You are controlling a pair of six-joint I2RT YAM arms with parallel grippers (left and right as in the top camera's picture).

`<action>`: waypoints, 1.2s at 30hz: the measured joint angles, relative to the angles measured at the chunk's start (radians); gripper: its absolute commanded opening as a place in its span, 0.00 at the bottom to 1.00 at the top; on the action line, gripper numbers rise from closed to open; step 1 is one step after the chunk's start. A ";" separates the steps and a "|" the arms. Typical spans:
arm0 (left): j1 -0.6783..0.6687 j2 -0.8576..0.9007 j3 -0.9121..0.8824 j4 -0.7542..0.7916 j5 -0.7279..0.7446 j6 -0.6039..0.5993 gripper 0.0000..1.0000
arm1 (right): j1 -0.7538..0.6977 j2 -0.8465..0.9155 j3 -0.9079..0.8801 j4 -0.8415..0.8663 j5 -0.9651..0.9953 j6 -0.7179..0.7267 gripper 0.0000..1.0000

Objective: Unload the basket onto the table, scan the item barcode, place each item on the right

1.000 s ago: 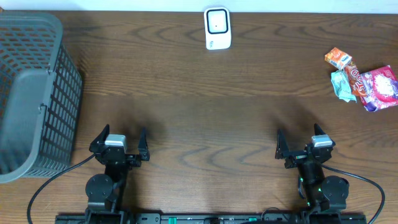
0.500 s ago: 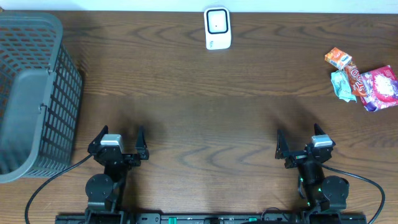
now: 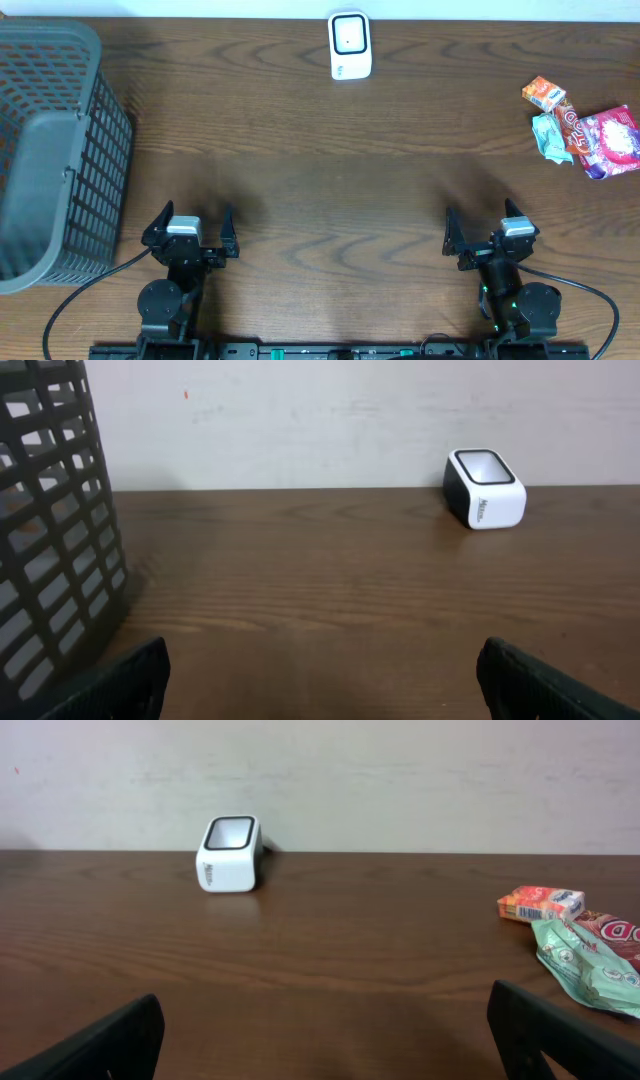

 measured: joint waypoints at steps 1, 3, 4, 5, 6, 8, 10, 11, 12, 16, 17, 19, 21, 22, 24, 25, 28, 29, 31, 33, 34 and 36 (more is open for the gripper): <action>0.000 0.000 0.000 0.000 0.000 0.004 0.98 | 0.000 0.000 0.000 0.000 0.000 0.000 0.99; 0.000 0.000 0.000 0.000 0.000 0.011 0.98 | 0.000 0.000 0.000 0.000 0.000 0.000 0.99; 0.000 0.000 0.000 0.000 0.000 0.014 0.98 | 0.000 0.000 0.000 0.000 0.000 0.000 0.99; 0.000 0.000 0.000 0.000 0.000 0.019 0.98 | 0.000 0.000 0.000 0.000 0.000 0.000 0.99; 0.000 0.000 0.000 0.000 0.000 0.019 0.98 | 0.000 0.000 0.000 0.000 0.000 0.000 0.99; 0.000 0.000 0.000 0.000 0.000 0.022 0.98 | 0.000 0.000 0.000 0.000 0.000 0.000 0.99; 0.000 0.000 0.000 0.000 -0.001 0.022 0.98 | 0.000 0.000 0.000 0.000 0.000 0.000 0.99; 0.000 0.000 0.000 0.000 0.000 0.022 0.98 | 0.000 0.000 0.000 0.000 0.000 0.000 0.99; 0.000 0.000 0.000 0.000 0.000 0.022 0.98 | 0.000 0.000 0.000 0.000 0.000 0.000 0.99; 0.000 0.000 0.000 0.001 0.000 0.022 0.98 | 0.000 0.000 0.000 0.000 0.000 0.000 0.99; 0.000 0.000 0.000 0.001 0.000 0.022 0.98 | 0.000 0.000 0.000 0.000 0.000 0.000 0.99; 0.000 0.000 0.000 0.001 -0.001 0.022 0.98 | 0.000 0.000 0.000 0.000 0.000 0.000 0.99; 0.000 0.000 0.000 0.001 0.000 0.022 0.98 | 0.000 0.000 0.000 0.000 0.000 0.000 0.99; 0.000 0.000 0.000 0.001 -0.001 0.022 0.98 | 0.000 0.000 0.000 0.000 0.000 0.000 0.99; 0.000 0.000 0.000 0.001 0.000 0.022 0.98 | 0.000 0.000 0.000 0.000 0.000 0.000 0.99; 0.000 0.000 0.000 0.001 0.000 0.022 0.98 | 0.000 0.000 0.000 0.000 0.000 0.000 0.99; 0.000 0.000 0.000 0.001 0.000 0.022 0.98 | 0.000 0.000 0.000 0.000 0.000 0.000 0.99; 0.000 0.000 0.000 0.001 0.000 0.022 0.98 | 0.000 0.000 0.000 0.000 0.000 0.000 0.99; 0.000 0.000 0.000 0.001 -0.001 0.022 0.98 | 0.000 0.000 0.000 0.000 0.000 0.000 0.99; 0.000 0.000 0.000 0.001 -0.001 0.023 0.98 | 0.000 0.000 0.000 0.000 0.000 0.000 0.99; 0.000 0.000 0.000 0.001 -0.001 0.022 0.98 | 0.000 0.000 0.000 0.000 0.000 0.000 0.99; 0.000 0.000 0.000 0.001 0.000 0.022 0.98 | 0.000 0.000 0.000 0.000 0.000 0.000 0.99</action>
